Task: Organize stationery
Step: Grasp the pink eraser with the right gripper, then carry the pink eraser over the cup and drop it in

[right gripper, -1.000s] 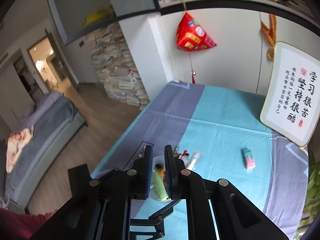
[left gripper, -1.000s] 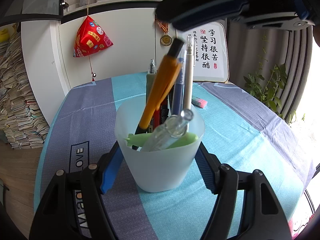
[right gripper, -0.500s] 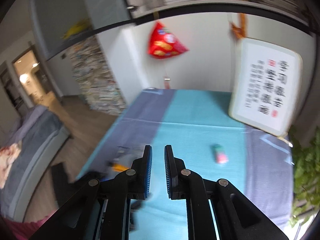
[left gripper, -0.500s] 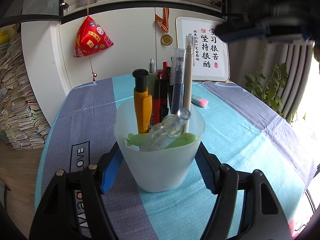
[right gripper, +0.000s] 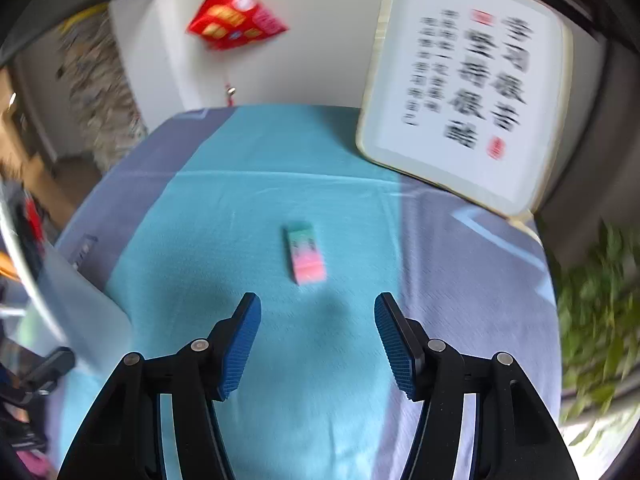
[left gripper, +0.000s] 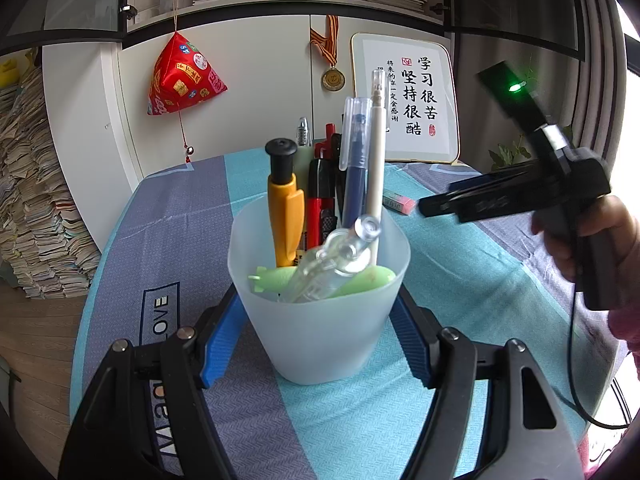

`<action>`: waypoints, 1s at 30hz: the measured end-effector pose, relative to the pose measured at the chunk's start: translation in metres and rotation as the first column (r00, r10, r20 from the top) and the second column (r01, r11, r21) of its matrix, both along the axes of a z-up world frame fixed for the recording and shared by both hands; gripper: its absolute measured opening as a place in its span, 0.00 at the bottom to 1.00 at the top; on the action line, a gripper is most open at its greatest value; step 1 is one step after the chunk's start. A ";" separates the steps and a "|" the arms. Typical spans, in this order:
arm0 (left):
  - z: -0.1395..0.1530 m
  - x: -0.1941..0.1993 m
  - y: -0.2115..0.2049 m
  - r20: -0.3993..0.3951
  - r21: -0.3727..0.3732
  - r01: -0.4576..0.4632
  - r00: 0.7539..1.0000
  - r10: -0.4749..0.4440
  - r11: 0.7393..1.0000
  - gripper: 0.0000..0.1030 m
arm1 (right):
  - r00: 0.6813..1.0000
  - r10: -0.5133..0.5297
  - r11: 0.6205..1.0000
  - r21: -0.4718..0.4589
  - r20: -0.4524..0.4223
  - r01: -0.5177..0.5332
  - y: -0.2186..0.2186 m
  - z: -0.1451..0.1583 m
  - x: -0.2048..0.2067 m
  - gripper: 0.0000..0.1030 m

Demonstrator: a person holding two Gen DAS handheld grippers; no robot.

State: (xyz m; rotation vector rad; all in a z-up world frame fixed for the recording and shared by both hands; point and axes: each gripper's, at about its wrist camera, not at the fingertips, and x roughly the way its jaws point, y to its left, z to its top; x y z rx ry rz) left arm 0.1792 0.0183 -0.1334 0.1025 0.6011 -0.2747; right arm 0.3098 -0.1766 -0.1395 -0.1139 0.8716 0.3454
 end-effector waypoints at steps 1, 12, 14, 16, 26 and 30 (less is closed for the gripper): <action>0.000 0.000 0.000 0.000 0.000 0.000 1.000 0.000 1.000 0.67 | 1.000 0.018 1.000 -0.013 0.006 -0.018 0.005 -0.003 0.004 0.59; 0.000 0.000 0.001 -0.004 -0.004 0.002 1.000 -0.002 1.000 0.67 | 0.999 0.011 1.000 -0.001 -0.032 -0.011 0.015 -0.012 0.024 0.19; 0.000 0.001 0.000 -0.005 -0.004 0.002 1.000 -0.002 1.000 0.67 | 0.999 0.019 1.000 0.015 -0.032 -0.019 0.010 0.000 0.009 0.19; 0.000 0.001 0.000 -0.005 -0.003 0.002 1.000 -0.002 1.000 0.67 | 1.000 0.028 1.000 0.006 -0.007 -0.028 0.008 0.016 -0.012 0.19; 0.000 0.001 -0.001 -0.004 0.002 -0.001 1.000 0.001 1.000 0.67 | 0.969 0.228 0.970 0.068 0.091 -0.235 0.032 0.103 -0.108 0.19; 0.000 0.001 0.000 -0.005 0.002 -0.001 1.000 0.001 1.000 0.67 | 0.952 0.285 0.955 0.056 0.111 -0.293 0.050 0.112 -0.122 0.19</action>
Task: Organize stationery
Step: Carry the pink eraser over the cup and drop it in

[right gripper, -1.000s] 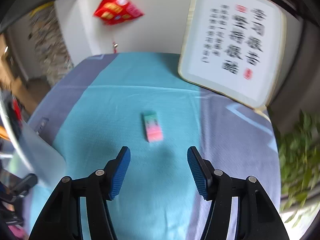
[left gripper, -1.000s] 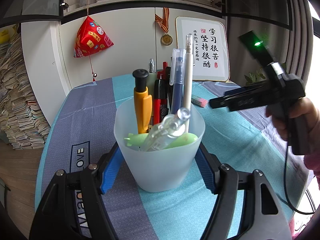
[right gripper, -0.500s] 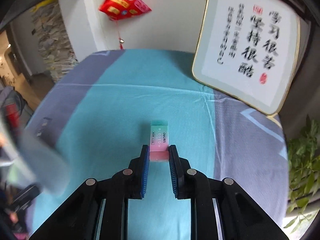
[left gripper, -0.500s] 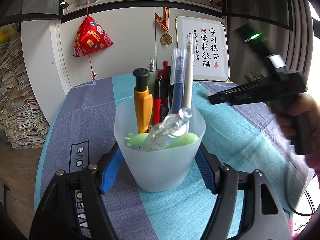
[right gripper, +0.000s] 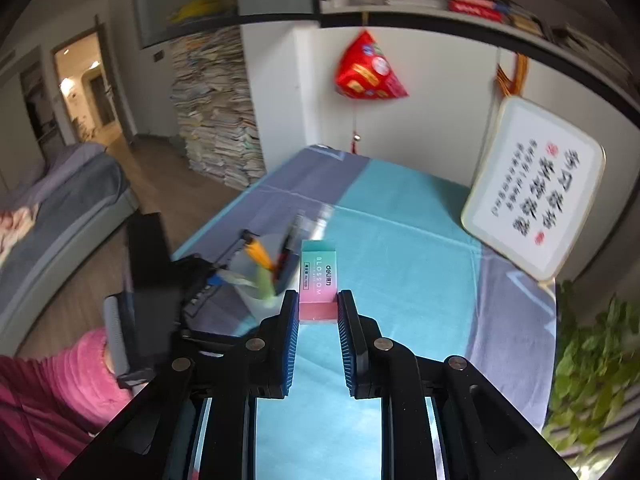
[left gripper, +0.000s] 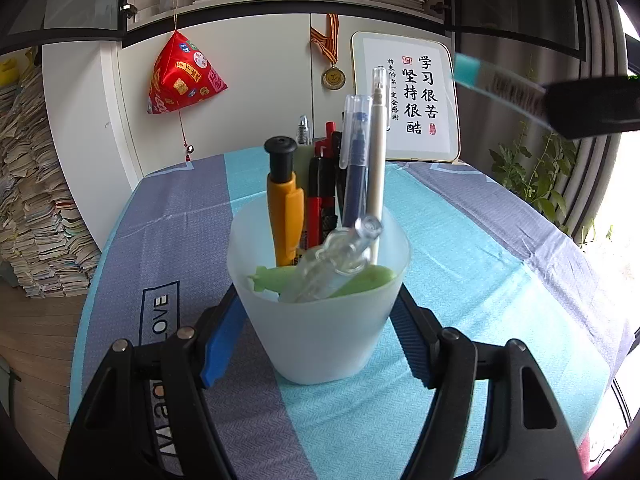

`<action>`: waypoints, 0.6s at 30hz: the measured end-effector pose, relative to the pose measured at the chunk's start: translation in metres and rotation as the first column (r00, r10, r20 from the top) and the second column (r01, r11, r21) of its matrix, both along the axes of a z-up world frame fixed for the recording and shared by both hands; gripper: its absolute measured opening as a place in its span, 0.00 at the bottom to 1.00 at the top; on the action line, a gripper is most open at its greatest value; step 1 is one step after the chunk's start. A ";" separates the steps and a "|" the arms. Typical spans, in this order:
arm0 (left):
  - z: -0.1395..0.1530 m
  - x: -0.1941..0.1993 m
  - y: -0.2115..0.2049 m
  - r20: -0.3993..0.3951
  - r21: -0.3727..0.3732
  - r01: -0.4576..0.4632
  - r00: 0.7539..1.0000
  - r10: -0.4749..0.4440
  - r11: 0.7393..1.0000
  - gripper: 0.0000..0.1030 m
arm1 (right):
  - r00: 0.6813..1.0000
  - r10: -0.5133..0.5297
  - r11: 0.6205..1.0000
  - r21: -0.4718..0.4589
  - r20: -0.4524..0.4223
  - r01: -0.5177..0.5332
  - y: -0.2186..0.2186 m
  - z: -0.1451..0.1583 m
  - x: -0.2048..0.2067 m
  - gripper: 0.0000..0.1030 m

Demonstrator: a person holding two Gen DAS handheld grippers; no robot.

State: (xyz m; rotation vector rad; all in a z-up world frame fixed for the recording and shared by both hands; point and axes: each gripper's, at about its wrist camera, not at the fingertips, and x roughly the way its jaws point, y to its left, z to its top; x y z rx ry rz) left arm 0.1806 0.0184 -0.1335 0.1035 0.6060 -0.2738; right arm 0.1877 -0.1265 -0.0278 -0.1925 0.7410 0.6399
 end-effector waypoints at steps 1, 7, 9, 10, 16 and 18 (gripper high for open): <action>0.000 0.000 0.000 0.000 0.000 0.000 1.000 0.000 1.000 0.67 | 1.000 0.016 1.000 -0.005 0.000 -0.016 0.006 0.001 -0.001 0.19; 0.000 0.000 0.000 -0.001 -0.002 0.001 1.000 -0.001 1.000 0.67 | 0.998 0.060 0.997 -0.040 0.003 -0.060 0.026 0.001 -0.003 0.19; 0.000 0.000 0.000 -0.001 -0.004 0.001 1.000 -0.001 1.000 0.67 | 0.998 0.069 0.996 -0.058 0.001 -0.068 0.031 -0.001 -0.002 0.19; 0.000 0.000 0.000 -0.001 -0.003 0.001 1.000 -0.001 1.000 0.67 | 0.998 0.068 0.995 -0.077 0.011 -0.067 0.034 -0.002 -0.001 0.19; 0.000 0.001 0.000 -0.001 -0.003 0.001 1.000 -0.001 1.000 0.67 | 0.995 0.086 0.986 -0.147 0.042 -0.079 0.050 -0.007 0.008 0.19; 0.000 0.001 0.001 -0.001 -0.003 0.001 1.000 -0.001 1.000 0.67 | 0.996 0.086 0.986 -0.147 0.035 -0.080 0.053 -0.009 0.012 0.19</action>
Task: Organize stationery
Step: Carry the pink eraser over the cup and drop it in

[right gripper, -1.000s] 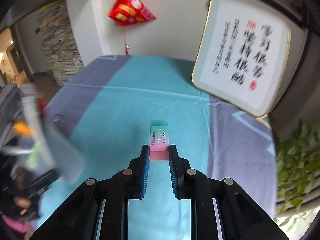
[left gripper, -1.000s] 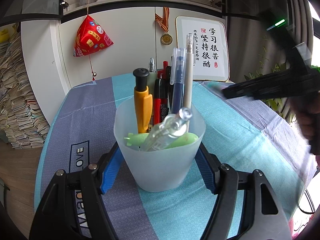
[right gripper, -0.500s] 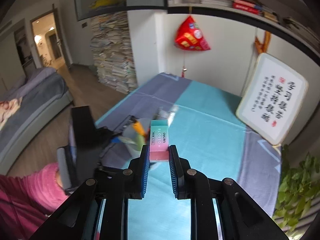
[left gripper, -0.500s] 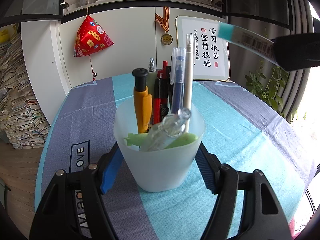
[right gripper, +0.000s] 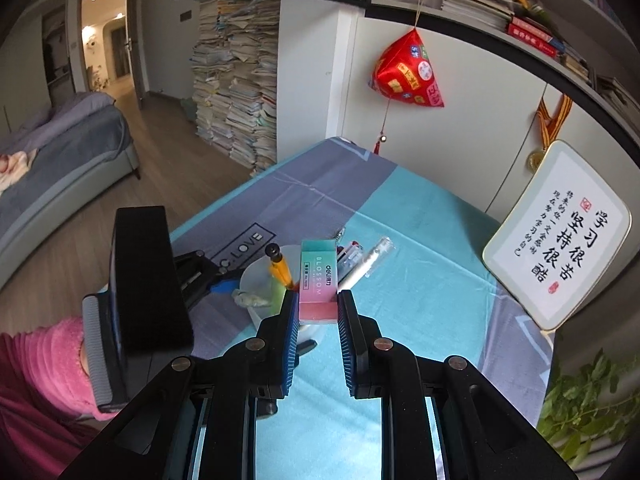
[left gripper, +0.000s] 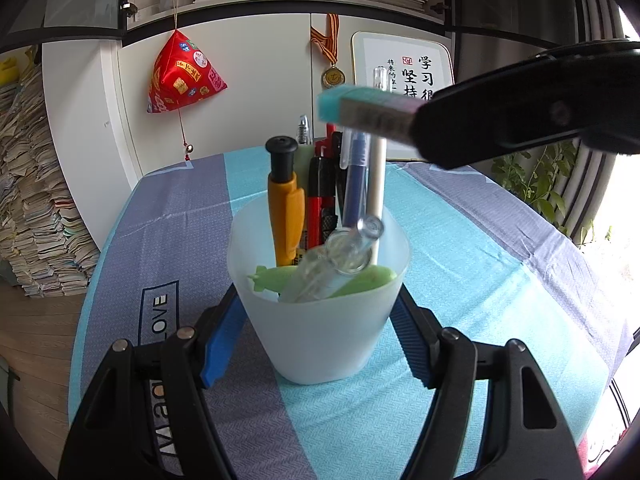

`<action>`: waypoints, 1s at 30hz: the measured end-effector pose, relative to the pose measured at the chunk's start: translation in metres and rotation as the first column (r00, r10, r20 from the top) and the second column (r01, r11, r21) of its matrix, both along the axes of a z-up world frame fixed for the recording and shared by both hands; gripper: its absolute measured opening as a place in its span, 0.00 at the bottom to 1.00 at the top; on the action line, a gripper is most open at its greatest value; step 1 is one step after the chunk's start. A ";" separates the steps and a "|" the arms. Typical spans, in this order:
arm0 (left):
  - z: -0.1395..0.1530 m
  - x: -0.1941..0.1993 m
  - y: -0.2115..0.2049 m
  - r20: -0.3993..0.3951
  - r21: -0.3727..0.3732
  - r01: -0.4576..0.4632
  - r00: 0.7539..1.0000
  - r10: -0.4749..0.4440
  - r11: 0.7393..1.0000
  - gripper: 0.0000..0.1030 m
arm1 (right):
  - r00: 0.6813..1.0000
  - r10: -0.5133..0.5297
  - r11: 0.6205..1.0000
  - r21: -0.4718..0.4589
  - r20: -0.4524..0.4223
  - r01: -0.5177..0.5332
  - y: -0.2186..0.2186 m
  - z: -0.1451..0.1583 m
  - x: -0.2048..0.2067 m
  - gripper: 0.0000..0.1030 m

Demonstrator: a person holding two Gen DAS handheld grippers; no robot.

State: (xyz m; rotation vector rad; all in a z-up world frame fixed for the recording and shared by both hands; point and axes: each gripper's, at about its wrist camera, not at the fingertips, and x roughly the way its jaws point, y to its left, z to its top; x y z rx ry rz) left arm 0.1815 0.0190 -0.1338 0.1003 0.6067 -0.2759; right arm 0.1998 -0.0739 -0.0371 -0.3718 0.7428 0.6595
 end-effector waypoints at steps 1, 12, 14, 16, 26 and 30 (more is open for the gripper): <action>0.000 0.000 0.000 0.000 0.000 0.000 1.000 0.000 1.000 0.67 | 1.000 0.001 1.000 0.000 -0.003 -0.001 0.001 0.000 0.000 0.19; -0.002 0.001 -0.001 -0.006 -0.012 0.000 1.000 0.000 1.000 0.68 | 0.998 0.049 0.999 0.025 -0.028 -0.048 0.003 -0.006 0.002 0.19; -0.002 0.002 0.000 -0.007 -0.017 0.000 1.000 -0.001 1.000 0.68 | 0.998 0.057 0.998 0.035 -0.027 -0.056 0.003 -0.007 0.003 0.19; -0.002 0.002 0.000 -0.008 -0.019 0.000 1.000 -0.001 1.000 0.68 | 0.997 0.068 0.996 0.053 -0.033 -0.067 0.002 -0.008 0.005 0.19; -0.002 0.001 0.000 -0.003 -0.011 0.003 1.000 -0.003 1.000 0.68 | 0.993 0.072 0.983 0.174 -0.093 -0.055 -0.011 -0.012 0.015 0.19; -0.002 0.001 0.000 -0.005 -0.013 0.002 1.000 -0.002 1.000 0.68 | 0.993 0.039 0.973 0.231 -0.112 -0.012 -0.022 -0.010 0.018 0.19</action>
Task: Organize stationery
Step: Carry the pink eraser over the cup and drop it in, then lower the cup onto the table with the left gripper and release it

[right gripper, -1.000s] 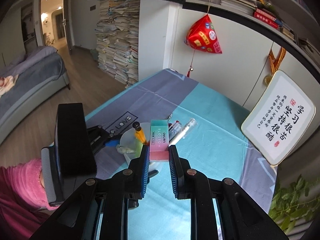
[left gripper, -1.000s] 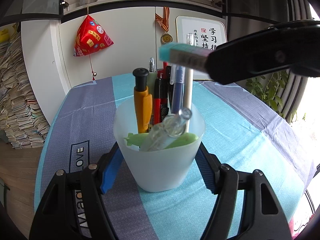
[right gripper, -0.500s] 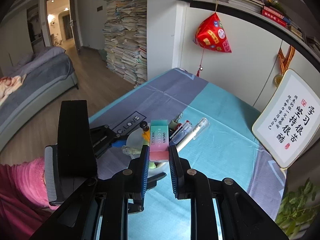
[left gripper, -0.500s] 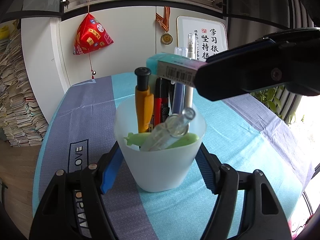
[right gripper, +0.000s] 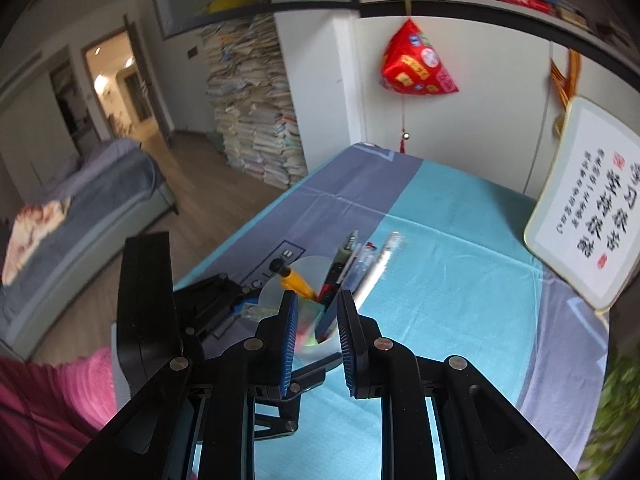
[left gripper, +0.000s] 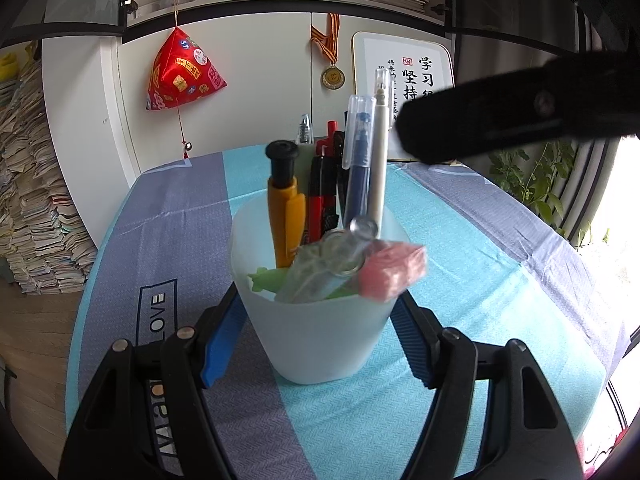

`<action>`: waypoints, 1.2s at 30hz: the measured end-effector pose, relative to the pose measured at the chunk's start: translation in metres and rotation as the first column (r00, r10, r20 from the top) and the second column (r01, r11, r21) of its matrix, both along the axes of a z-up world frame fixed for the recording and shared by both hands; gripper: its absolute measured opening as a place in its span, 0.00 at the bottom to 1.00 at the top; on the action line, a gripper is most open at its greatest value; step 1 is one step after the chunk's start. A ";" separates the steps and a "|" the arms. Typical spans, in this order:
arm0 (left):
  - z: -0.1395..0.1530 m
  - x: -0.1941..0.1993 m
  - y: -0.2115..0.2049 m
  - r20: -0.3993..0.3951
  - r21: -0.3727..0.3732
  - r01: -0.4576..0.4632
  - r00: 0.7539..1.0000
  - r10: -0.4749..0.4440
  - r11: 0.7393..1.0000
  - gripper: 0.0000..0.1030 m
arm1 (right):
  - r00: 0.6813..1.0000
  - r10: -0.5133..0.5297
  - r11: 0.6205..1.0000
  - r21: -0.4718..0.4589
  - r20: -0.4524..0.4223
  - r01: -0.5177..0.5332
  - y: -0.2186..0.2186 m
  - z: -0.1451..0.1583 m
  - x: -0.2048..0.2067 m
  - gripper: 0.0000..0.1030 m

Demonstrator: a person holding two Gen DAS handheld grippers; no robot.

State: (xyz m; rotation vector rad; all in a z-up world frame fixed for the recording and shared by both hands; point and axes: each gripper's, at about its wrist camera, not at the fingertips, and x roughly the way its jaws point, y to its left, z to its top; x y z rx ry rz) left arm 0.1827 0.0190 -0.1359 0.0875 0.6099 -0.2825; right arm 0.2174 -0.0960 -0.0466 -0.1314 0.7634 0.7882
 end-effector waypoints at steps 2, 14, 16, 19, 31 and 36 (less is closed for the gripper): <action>0.000 0.000 0.001 0.001 0.001 0.000 1.000 0.000 1.000 0.68 | 0.999 -0.032 0.999 0.033 -0.011 0.032 -0.009 0.002 -0.001 0.19; 0.001 -0.002 -0.001 0.012 0.025 -0.011 1.000 0.011 1.000 0.69 | 0.944 -0.303 0.942 0.106 -0.133 0.317 -0.074 -0.037 -0.017 0.20; 0.001 -0.004 -0.002 0.019 0.035 -0.016 1.000 0.016 0.999 0.69 | 0.930 -0.343 0.931 0.086 -0.136 0.356 -0.081 -0.046 -0.018 0.20; 0.002 -0.006 -0.001 0.032 0.046 -0.042 0.999 0.041 0.998 0.75 | 0.907 -0.370 0.914 0.094 -0.199 0.394 -0.091 -0.061 -0.017 0.20; 0.017 -0.003 -0.009 0.088 0.058 -0.179 0.981 0.173 0.982 0.84 | 0.893 -0.367 0.900 0.142 -0.259 0.412 -0.103 -0.084 -0.016 0.20; 0.023 0.000 -0.013 0.089 0.079 -0.198 0.978 0.191 0.977 0.75 | 0.879 -0.413 0.886 0.118 -0.239 0.448 -0.106 -0.087 -0.014 0.20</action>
